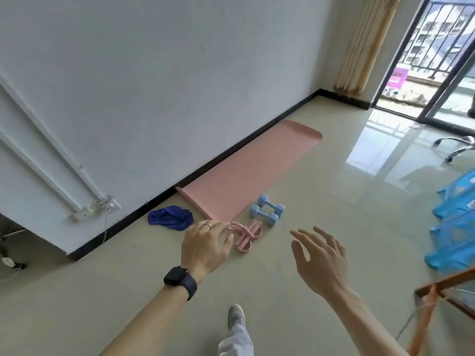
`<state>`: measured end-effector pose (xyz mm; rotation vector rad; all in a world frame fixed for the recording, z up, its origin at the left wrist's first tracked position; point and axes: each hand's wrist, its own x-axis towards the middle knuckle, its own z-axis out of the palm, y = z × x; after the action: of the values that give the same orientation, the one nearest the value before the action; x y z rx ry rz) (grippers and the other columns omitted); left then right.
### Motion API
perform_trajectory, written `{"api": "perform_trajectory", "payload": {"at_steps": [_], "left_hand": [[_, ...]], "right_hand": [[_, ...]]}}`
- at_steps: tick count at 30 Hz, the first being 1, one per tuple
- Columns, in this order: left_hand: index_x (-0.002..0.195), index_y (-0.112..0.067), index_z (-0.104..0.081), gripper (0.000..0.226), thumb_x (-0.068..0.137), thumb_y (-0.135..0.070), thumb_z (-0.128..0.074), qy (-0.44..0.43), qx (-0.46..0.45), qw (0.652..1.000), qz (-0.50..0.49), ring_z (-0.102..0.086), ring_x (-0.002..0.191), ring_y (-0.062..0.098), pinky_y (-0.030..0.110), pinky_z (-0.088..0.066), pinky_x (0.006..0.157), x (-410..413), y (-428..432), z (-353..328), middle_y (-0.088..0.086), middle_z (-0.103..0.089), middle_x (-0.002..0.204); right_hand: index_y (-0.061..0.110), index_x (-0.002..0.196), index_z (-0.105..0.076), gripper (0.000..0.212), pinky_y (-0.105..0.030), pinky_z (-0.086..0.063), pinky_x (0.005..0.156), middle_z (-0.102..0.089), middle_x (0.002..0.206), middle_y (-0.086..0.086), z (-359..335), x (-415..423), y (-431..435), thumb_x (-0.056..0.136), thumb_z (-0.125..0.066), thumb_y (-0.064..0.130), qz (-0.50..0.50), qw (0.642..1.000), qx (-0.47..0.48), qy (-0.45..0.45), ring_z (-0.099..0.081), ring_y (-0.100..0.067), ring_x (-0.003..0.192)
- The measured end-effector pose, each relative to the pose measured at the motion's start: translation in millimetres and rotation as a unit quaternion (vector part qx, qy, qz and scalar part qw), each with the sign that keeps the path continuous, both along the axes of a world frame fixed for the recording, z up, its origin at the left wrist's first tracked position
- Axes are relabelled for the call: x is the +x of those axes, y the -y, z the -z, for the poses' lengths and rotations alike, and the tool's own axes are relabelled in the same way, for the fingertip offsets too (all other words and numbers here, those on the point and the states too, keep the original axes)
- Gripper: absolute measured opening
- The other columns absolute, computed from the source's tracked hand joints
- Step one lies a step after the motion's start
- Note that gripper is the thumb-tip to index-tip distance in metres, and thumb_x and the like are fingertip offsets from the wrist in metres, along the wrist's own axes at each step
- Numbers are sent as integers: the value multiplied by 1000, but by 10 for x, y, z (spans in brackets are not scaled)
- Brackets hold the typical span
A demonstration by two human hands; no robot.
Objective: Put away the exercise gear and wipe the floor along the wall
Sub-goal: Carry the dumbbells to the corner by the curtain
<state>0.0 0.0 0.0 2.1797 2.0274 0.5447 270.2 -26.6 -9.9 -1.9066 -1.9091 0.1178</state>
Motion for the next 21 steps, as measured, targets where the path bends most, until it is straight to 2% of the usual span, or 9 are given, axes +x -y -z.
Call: {"api": "perform_trajectory", "payload": {"at_steps": [11,16,21], "left_hand": [[126,-32,-66,50,87,-52,-41,6,-94,995,29,-59,116,19,37,-44,99,430,-2027,338,-8,-67,126],[127,-34,-63,40,92,-46,-51,22,-138,990,27,-55,120,20,36,-43,100,774,-2774,490,-10,-64,130],[128,-33,-61,43,91,-48,-44,-11,-162,987,19,-57,117,21,37,-44,98,1167,-3523,699,-10,-64,128]], "right_hand": [[43,121,-67,50,-44,-36,107,-67,124,20,37,432,-1755,93,-28,54,32,995,-88,35,-50,-19,133],[42,127,-64,47,-40,-28,113,-64,131,19,144,789,-2524,94,-31,51,34,990,-132,31,-44,-16,138],[39,128,-64,48,-39,-28,113,-64,132,16,481,1175,-3491,94,-31,50,-5,985,-173,23,-45,-18,138]]}}
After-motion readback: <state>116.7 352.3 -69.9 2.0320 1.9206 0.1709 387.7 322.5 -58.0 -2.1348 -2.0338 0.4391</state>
